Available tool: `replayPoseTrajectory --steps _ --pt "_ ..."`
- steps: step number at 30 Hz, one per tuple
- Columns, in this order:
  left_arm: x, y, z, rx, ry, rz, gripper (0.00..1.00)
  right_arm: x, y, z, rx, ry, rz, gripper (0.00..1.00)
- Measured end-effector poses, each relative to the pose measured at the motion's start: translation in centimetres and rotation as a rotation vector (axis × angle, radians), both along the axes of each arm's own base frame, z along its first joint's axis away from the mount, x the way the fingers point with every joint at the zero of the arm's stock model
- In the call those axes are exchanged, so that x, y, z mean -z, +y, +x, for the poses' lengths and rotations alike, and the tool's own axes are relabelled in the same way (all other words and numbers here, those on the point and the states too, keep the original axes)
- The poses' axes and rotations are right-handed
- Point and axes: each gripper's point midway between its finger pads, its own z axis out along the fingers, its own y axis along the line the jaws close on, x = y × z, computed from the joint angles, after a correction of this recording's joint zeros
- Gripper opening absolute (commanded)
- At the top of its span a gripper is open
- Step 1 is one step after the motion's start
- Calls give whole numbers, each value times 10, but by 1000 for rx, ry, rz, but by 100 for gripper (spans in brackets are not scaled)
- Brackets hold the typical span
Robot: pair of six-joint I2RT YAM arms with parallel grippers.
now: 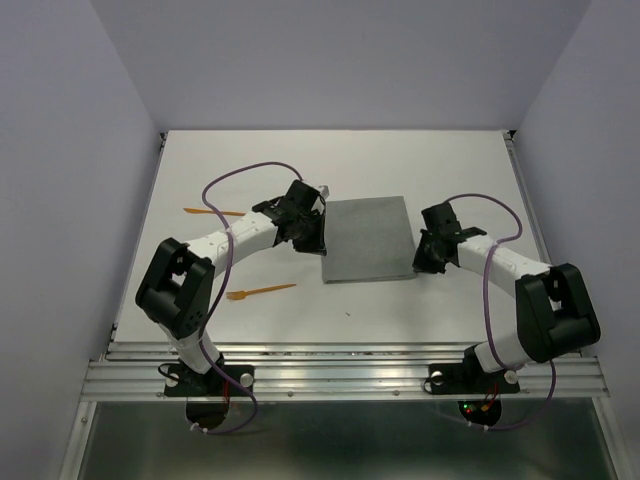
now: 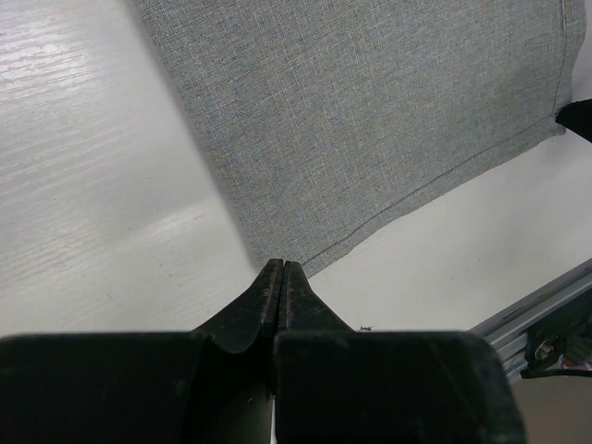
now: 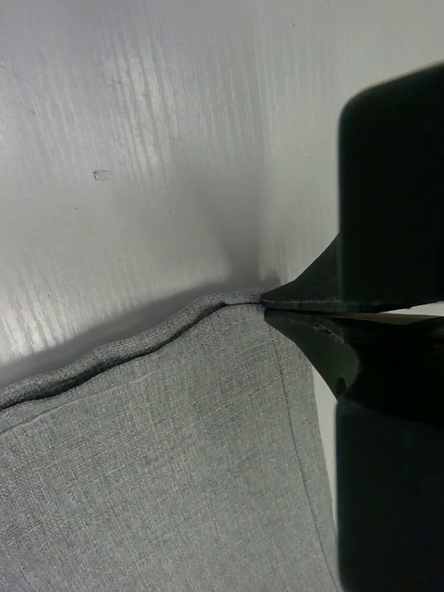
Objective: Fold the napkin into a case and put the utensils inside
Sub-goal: Pick up the top corner of the square-folded napkin from the center of the board.
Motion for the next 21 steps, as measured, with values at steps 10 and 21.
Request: replayPoseTrajectory --steps 10,21 --pt "0 1 1 0 -1 1 0 -9 5 3 -13 -13 23 1" --pt "-18 38 29 -96 -29 -11 0 -52 50 48 -96 -121 89 1"
